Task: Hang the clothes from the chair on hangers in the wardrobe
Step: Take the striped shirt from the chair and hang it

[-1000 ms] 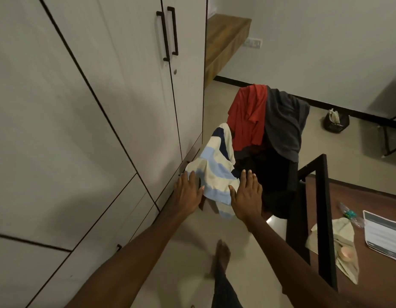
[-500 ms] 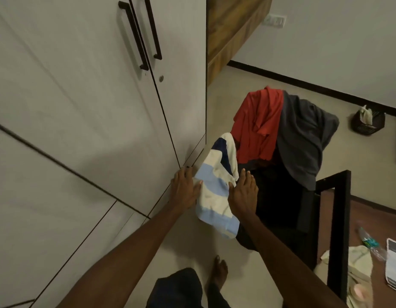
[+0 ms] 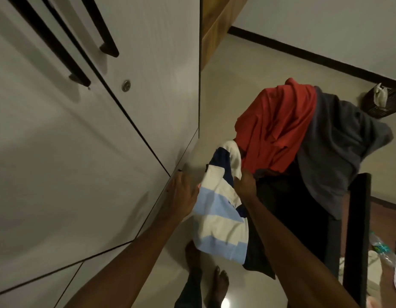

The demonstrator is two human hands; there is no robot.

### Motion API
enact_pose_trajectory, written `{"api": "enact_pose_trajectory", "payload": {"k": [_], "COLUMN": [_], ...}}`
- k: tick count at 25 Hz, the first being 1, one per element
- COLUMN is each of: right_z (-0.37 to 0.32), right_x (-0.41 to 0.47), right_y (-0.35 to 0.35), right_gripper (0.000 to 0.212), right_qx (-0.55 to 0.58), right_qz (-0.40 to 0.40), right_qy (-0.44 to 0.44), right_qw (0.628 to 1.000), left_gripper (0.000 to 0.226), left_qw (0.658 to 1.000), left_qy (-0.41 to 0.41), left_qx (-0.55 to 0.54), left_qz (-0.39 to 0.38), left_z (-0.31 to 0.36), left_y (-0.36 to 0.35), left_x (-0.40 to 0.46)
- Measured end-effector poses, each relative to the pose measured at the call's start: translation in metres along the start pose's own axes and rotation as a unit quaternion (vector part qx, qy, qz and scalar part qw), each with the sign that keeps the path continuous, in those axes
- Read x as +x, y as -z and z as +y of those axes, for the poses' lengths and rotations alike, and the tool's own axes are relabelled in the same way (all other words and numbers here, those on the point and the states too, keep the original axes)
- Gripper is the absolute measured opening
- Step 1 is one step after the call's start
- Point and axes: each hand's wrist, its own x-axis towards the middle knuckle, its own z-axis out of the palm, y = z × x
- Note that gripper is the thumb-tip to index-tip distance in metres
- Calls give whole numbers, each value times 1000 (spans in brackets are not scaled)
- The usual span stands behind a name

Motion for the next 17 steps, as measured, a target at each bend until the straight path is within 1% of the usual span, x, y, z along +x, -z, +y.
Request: {"api": "enact_pose_trajectory", "payload": {"k": [5,9,10,12,14,15,17], "right_z": [-12,-11,-14,-22,-33,-39,-55], "right_x": [89,116,115,104,83,73,55], "right_y": [-27,-33,-26,-12,1,8,26], "right_gripper": [40,22,19,15,8,8,4], "right_qx": [10,60,86,208,302,321,315], "right_qz": [-9,-4,-1,-7,-33,-41,-57], "right_qy": [-41,-69,-79,-88,-65,-47,0], "right_qw": [999,996,993,974,951,945,947], "left_gripper": [65,60,56,48,47,48,50], "left_qw": [999,999,999,999,998,998,997], "left_qy": [-13,-19,-23,-32,-37,-38,-40], "left_qx": [-30,-41,-35,-36,-43,-41,-38], "left_qz": [-33,-25,-19,-7,-21,-33,-53], "left_z": [-18,-23,-21,-13,-7,-3,9], "left_y": [-8,0,4,12,16,18,25], "left_x": [45,61,64,69,72,73,76]}}
